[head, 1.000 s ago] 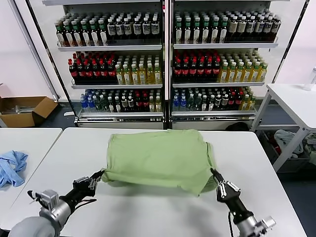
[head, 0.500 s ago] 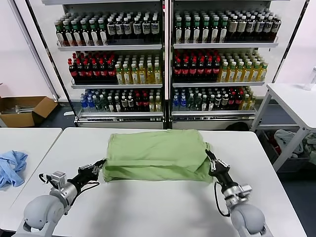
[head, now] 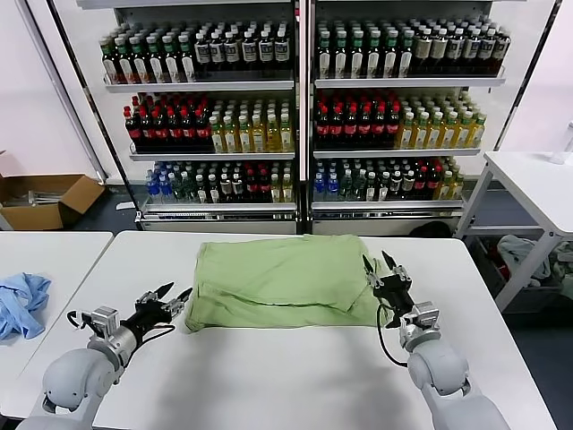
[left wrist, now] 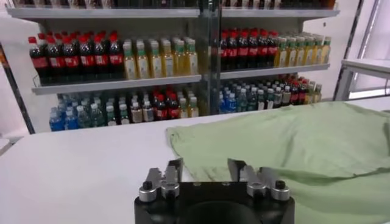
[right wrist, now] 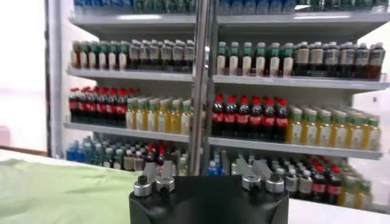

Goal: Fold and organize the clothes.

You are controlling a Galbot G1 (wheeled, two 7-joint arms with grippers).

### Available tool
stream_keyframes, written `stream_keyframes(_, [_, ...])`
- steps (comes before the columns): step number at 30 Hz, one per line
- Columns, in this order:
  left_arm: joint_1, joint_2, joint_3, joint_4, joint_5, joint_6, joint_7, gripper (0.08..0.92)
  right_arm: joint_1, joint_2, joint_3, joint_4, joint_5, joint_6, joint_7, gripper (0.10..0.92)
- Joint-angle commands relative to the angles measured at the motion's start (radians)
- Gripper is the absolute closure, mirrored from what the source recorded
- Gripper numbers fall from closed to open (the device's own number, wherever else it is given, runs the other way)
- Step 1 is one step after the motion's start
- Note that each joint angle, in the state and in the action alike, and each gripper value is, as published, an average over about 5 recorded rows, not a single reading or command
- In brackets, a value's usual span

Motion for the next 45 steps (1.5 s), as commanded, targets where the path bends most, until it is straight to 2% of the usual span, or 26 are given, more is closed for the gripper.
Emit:
stream_keyframes(1, [0.062, -0.003, 0.036, -0.043, 0.007, 0.0, -0.08, 0.24, -0.139, -0.028, 0.041, 0.14, 0.014, -0.139, 0.062, 0.223])
stream_keyframes(4, [0.062, -0.009, 0.065, -0.039, 0.008, 0.005, -0.122, 0.192, -0.17, -0.021, 0.044, 0.145, 0.015, -0.162, 0.068, 0.206])
stream_keyframes(8, [0.059, -0.018, 0.079, -0.021, 0.007, 0.012, -0.137, 0.194, -0.186, -0.009, 0.034, 0.139, 0.009, -0.186, 0.075, 0.207])
stream_keyframes(12, [0.056, -0.019, 0.08, -0.005, -0.001, 0.014, -0.135, 0.223, -0.184, 0.007, 0.015, 0.113, 0.008, -0.195, 0.088, 0.282])
stream_keyframes(25, [0.058, -0.007, 0.09, 0.002, -0.001, 0.05, -0.07, 0.586, -0.108, 0.032, -0.045, 0.012, 0.019, -0.195, 0.092, 0.662])
stream_keyframes(33, [0.054, 0.001, 0.082, 0.01, -0.001, 0.047, -0.038, 0.811, -0.114, 0.033, -0.043, -0.013, 0.027, -0.138, 0.062, 0.888])
stream_keyframes(37, [0.064, 0.006, 0.074, -0.003, 0.0, 0.045, -0.02, 0.901, -0.134, 0.024, -0.035, 0.008, 0.031, -0.121, 0.049, 0.919])
stream_keyframes(45, [0.151, 0.022, 0.033, -0.083, 0.007, 0.036, -0.003, 0.911, -0.248, -0.001, -0.004, 0.131, 0.039, -0.119, 0.031, 0.919])
